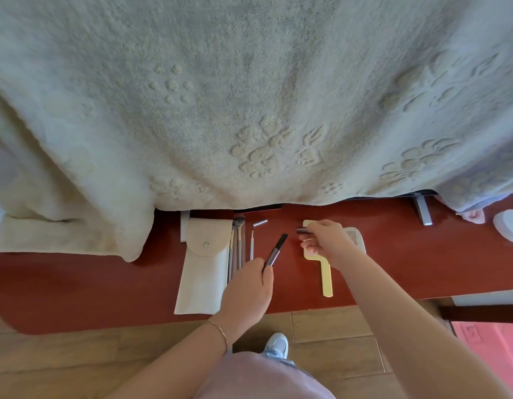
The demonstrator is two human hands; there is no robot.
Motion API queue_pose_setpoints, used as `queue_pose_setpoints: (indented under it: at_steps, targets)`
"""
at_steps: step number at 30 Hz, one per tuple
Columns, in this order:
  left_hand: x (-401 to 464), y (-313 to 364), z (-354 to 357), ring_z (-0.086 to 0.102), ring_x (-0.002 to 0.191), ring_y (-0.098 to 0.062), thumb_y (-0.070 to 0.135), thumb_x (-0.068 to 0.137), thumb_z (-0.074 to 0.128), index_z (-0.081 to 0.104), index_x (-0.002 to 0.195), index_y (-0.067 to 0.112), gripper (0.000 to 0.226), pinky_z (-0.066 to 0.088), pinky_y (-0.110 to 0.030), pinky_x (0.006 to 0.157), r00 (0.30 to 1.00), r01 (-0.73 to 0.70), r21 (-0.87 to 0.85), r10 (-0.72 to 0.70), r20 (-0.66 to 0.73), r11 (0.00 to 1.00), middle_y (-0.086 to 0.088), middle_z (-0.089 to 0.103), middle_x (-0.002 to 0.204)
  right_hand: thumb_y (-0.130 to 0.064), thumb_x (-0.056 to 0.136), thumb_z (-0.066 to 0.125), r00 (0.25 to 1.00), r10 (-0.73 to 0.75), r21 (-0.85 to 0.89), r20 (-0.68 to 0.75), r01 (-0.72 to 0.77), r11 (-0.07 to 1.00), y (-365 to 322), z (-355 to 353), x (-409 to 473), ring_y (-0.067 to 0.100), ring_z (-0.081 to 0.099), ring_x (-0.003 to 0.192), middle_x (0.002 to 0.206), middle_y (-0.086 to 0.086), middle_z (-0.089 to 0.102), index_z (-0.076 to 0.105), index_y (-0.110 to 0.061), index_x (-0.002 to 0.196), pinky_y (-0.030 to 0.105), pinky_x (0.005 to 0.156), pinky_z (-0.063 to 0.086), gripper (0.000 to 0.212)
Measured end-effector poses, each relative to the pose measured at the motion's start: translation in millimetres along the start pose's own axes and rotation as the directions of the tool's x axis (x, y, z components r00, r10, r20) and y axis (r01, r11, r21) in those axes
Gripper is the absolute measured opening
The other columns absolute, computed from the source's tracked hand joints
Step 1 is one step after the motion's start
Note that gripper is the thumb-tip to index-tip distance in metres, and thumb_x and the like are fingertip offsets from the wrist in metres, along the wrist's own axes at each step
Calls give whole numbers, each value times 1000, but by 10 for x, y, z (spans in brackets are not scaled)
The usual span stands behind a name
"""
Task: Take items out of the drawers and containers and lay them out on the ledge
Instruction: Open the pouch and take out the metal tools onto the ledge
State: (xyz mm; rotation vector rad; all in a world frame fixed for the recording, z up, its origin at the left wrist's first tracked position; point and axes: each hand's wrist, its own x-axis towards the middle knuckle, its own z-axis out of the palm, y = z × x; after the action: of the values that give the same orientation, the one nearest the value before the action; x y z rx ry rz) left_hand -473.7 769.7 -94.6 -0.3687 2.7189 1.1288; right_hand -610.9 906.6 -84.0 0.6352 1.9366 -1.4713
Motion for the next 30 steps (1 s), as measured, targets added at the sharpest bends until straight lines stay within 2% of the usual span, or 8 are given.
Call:
queue_pose_setpoints:
  at_steps: [1, 3, 8, 12, 15, 18, 24, 30]
  targets:
    - [30, -13, 4, 56, 71, -7, 37, 99, 28, 53, 104, 18, 31, 47, -12, 66, 999, -23, 42, 24, -23, 999, 7, 53, 85, -4, 90, 48, 1000, -6, -28, 8, 6, 1000, -10, 28, 30, 20, 55, 52, 75, 12, 64, 54, -5, 91, 27, 51, 41, 6]
    - [88, -56, 36, 57, 82, -8, 38, 99, 29, 53, 110, 18, 33, 47, -11, 72, 999, -22, 89, 26, -48, 996, 6, 52, 94, -6, 88, 55, 996, -86, -173, 11, 86, 981, -24, 45, 97, 17, 60, 58, 83, 8, 66, 54, -9, 103, 24, 55, 47, 15]
    - [152, -87, 131, 58, 95, -10, 36, 98, 34, 49, 120, 13, 35, 43, -12, 75, 1000, -8, 167, 7, 7, 986, -1, 54, 110, -20, 86, 61, 927, -362, -545, 95, 353, 761, -25, 40, 227, 14, 55, 89, 97, -3, 60, 64, -19, 107, 16, 60, 38, 22]
    - [211, -35, 204, 60, 102, -10, 36, 98, 37, 37, 135, 16, 42, 46, -13, 80, 997, -80, 259, 78, 18, 963, 0, 52, 124, -28, 86, 59, 881, -456, -716, 127, 400, 573, 59, 60, 413, 23, 46, 114, 111, -1, 60, 68, -28, 107, 30, 88, 39, 23]
    - [274, 21, 273, 64, 91, -12, 33, 98, 38, 15, 146, 21, 55, 53, -19, 76, 993, -115, 314, 109, 36, 942, -1, 52, 126, -28, 87, 58, 824, -544, -810, 159, 425, 405, 99, 78, 462, 23, 43, 113, 112, 1, 56, 67, -31, 108, 33, 93, 35, 23]
    - [311, 65, 319, 64, 79, -13, 29, 98, 39, 15, 145, 25, 53, 56, -25, 68, 990, -137, 329, 134, 31, 934, -2, 55, 116, -22, 88, 56, 757, -619, -825, 209, 476, 305, 116, 114, 485, 24, 45, 111, 107, 1, 57, 67, -32, 108, 34, 89, 32, 25]
    - [346, 42, 390, 63, 74, -11, 30, 99, 37, 17, 144, 29, 49, 56, -22, 64, 981, -188, 371, 188, 37, 909, -2, 56, 114, -14, 89, 52, 737, -635, -806, 232, 511, 298, 147, 169, 504, 25, 46, 111, 108, 2, 58, 68, -33, 110, 34, 90, 31, 32]
    - [347, 13, 410, 62, 86, -15, 34, 98, 37, 21, 142, 29, 47, 56, -25, 69, 971, -236, 416, 232, 60, 878, -4, 58, 114, -14, 91, 50, 718, -659, -797, 224, 525, 301, 156, 159, 499, 26, 46, 107, 104, 2, 58, 65, -35, 115, 35, 88, 32, 35]
